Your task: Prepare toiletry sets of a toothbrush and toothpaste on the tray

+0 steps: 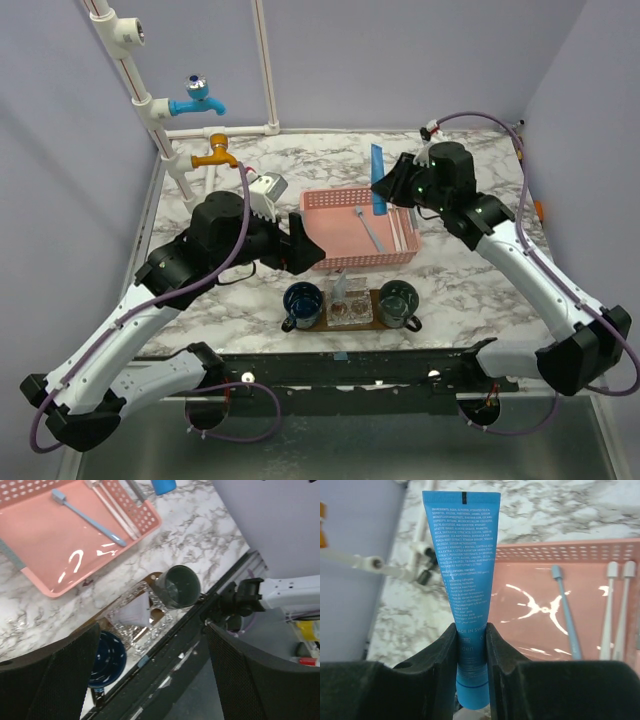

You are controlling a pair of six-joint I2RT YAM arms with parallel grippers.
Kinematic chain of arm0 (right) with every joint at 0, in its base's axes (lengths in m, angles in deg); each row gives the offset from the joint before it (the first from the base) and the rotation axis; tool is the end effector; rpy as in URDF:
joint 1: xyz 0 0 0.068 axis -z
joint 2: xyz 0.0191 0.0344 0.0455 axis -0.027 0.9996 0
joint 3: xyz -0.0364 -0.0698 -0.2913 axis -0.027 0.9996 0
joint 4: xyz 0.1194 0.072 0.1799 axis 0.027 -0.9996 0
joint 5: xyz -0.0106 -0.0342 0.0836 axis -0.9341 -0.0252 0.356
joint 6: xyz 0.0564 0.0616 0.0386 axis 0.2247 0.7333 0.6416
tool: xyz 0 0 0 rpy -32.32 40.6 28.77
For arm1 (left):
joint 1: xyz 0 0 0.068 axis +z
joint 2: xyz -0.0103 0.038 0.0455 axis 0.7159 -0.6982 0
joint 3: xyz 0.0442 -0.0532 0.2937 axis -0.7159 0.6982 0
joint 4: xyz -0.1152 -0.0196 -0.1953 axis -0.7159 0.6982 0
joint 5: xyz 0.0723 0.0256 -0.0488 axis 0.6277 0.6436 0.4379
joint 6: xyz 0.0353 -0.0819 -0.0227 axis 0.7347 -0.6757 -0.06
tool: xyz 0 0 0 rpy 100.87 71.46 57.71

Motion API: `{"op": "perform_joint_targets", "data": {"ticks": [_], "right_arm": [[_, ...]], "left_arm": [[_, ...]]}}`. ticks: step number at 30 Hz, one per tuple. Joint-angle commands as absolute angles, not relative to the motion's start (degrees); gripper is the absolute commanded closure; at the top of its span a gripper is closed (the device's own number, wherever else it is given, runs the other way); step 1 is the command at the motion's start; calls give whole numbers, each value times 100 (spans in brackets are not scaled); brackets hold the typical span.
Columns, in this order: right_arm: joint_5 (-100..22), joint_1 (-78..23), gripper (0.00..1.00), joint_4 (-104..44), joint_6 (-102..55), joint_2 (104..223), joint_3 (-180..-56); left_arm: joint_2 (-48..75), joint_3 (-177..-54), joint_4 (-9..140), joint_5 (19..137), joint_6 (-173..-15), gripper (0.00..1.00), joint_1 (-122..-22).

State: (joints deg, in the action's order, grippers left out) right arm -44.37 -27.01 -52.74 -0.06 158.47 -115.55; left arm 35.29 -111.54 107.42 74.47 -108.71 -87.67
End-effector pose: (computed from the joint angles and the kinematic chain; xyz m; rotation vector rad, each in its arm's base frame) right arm 0.2621 0.1463 0.3778 0.0068 2.1026 0.6756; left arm 0.1161 -0.1269 0.3963 0.4236 2.0838 -0.9458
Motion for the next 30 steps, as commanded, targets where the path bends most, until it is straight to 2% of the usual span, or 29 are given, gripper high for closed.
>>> {"op": "perform_joint_targets", "data": {"ticks": [1,6,11,24,30], "right_arm": [[-3415,-2806,73,-4275,766,15351,-11211],[-2921,-2950,73,-3478,1407,14968,-10805],[-2486,-3232,73,-2394,2163,14804,-10387],[-2655,-4118,73,-1131,2938,14613,-10000],[-2781,-4427,73,-1007,2979,14629,-10013]], "left_arm": [[3737,-11114,10046,6609,-11524,14,-8731],[3957,-10639,9032,6175,-12142,14,-8734],[3894,-10547,8663,5926,-12448,14,-8734],[3869,-10095,7893,5784,-13008,15,-8730],[3940,-10001,7772,5966,-13157,16,-8721]]}}
